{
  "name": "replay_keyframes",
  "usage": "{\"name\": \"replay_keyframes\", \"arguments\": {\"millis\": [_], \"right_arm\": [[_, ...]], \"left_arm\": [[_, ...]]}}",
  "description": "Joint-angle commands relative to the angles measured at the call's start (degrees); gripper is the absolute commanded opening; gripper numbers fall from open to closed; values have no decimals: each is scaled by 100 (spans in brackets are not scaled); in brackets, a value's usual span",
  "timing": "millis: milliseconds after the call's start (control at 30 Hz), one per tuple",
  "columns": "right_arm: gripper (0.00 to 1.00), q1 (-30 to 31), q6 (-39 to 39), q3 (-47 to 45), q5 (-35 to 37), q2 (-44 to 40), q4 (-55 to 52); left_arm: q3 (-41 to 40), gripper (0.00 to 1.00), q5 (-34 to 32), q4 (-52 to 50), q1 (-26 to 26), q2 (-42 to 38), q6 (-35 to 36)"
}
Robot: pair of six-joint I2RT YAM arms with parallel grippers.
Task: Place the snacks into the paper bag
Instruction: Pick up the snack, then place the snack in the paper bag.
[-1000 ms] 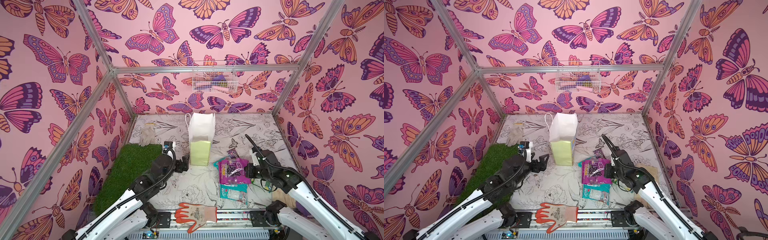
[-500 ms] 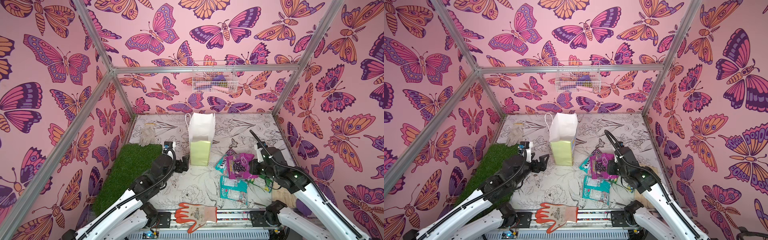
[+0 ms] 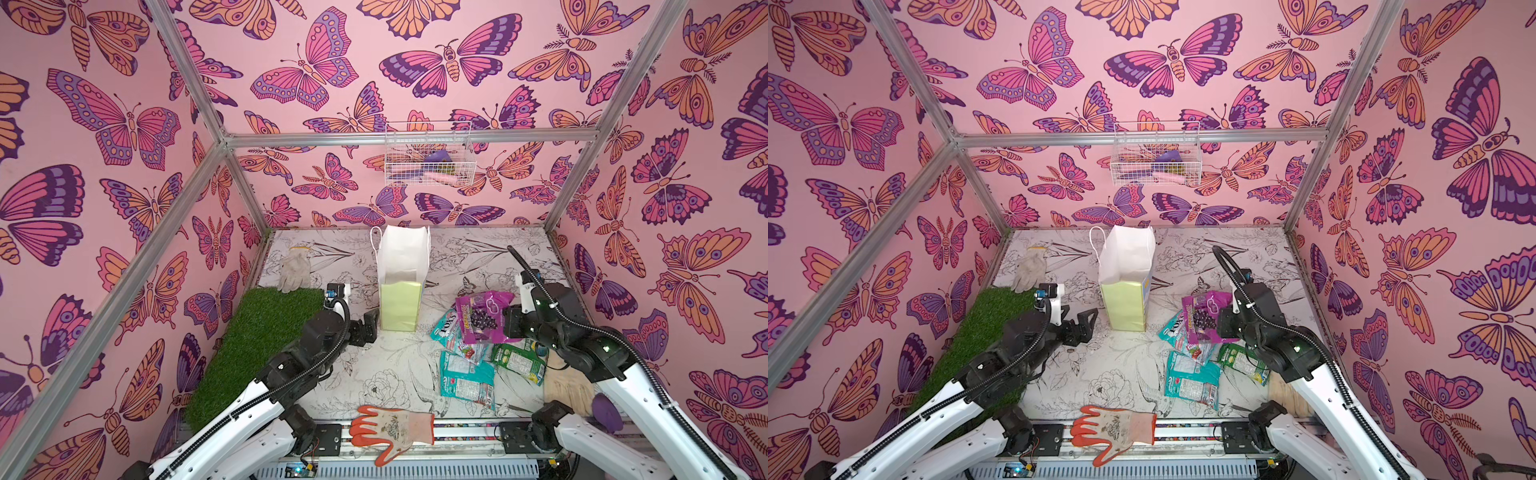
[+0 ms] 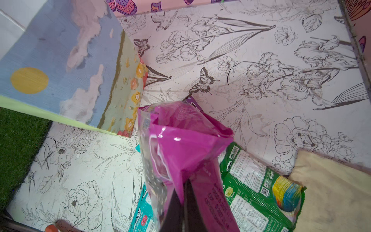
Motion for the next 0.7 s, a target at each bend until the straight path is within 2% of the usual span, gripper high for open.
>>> {"name": "replay_keyframes", "arguments": {"millis": [0,333,667], "right_arm": [[0,36,-173,565,187,-21,396],[0,35,-419,1740,407,350,289],[0,36,-547,2929,120,868,275]], "left_arm": [[-75,92,-48,-45,-23,-17,-13],[-148,92,-73,-45,-22,-132,-30],[-237,92,-101,-48,-24,-162,-48]]}}
